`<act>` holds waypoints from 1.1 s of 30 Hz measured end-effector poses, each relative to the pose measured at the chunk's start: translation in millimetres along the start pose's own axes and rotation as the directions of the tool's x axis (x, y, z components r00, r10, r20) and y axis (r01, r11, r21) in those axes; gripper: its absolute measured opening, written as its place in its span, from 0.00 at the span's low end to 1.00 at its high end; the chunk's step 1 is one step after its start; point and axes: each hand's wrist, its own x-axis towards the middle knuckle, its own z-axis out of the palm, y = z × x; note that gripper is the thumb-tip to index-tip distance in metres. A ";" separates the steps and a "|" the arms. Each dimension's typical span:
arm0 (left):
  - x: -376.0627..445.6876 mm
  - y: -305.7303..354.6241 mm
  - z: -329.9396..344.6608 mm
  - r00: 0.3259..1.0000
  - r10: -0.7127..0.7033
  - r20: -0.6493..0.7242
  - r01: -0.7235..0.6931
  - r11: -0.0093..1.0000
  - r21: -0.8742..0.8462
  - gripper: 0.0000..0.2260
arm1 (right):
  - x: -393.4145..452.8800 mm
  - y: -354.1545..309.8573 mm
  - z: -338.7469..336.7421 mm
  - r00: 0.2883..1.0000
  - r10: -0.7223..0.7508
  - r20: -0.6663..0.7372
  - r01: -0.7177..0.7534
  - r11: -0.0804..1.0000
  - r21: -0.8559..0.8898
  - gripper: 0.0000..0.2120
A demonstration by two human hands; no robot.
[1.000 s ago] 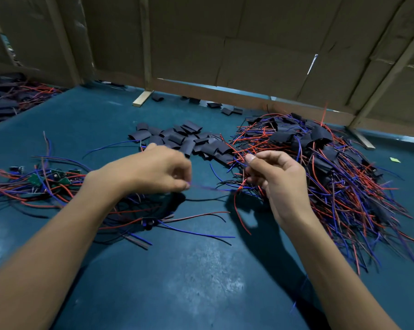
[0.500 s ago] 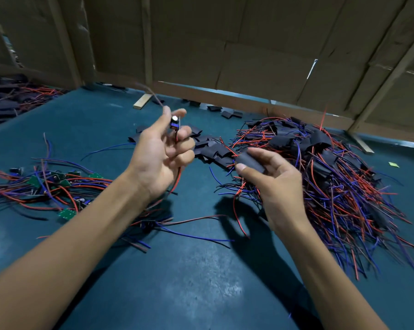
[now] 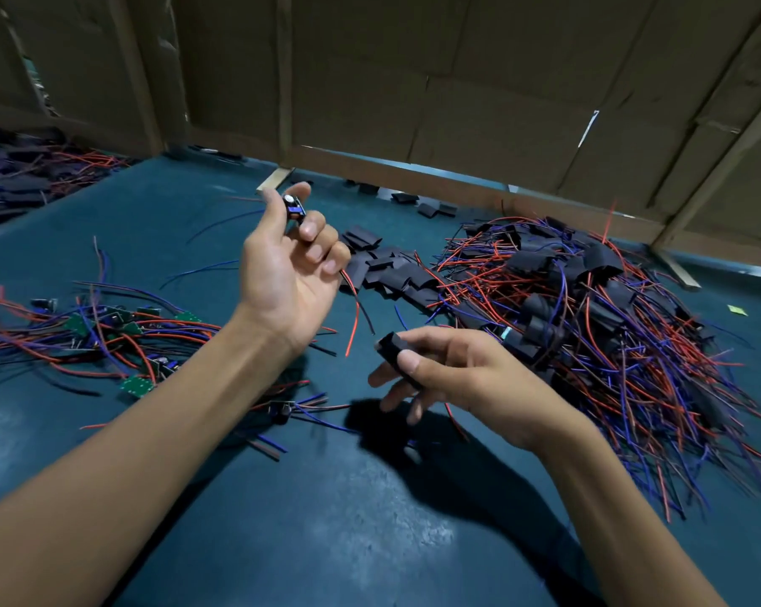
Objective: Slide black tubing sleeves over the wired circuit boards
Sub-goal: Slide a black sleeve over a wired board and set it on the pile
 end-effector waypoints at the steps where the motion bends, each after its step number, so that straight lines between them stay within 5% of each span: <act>1: -0.6 1.9 0.9 1.000 0.011 0.026 -0.011 1.000 -0.001 0.14 | -1.4 -0.9 -1.1 0.996 0.043 0.073 -0.050 0.994 0.102 0.15; 5: -6.2 4.8 6.4 0.995 0.031 0.098 -0.030 0.999 -0.017 0.14 | -4.9 -1.0 -1.0 0.937 0.076 0.341 -0.204 0.911 0.357 0.17; 11: -14.0 3.1 15.2 0.981 0.121 0.154 -0.133 0.989 0.067 0.15 | -4.6 0.3 8.6 0.849 0.036 0.527 -0.308 0.844 0.438 0.18; 16: -14.0 2.3 17.3 0.976 0.146 0.164 -0.178 0.964 0.199 0.15 | -4.5 -9.4 -6.0 0.957 0.135 0.259 -0.250 0.837 0.487 0.19; 21: -15.4 -7.3 14.4 0.994 0.019 0.108 -0.047 0.964 0.261 0.11 | 7.8 -9.5 10.8 0.965 0.255 -0.060 -0.200 0.863 0.464 0.24; 27: -20.7 -20.8 14.3 0.991 -0.064 0.116 0.032 0.964 0.262 0.13 | 11.0 1.5 34.3 0.996 0.088 -0.007 -0.079 0.924 0.373 0.13; 31: -24.6 -25.2 9.4 0.876 -0.432 0.215 0.273 0.811 0.518 0.22 | 10.1 -4.5 22.6 0.995 0.033 -0.089 0.021 0.840 0.542 0.09; 33: -26.5 -27.6 3.5 0.791 -0.551 0.266 0.281 0.713 0.642 0.18 | 6.4 -7.6 11.2 0.996 0.020 -0.084 0.031 0.824 0.565 0.07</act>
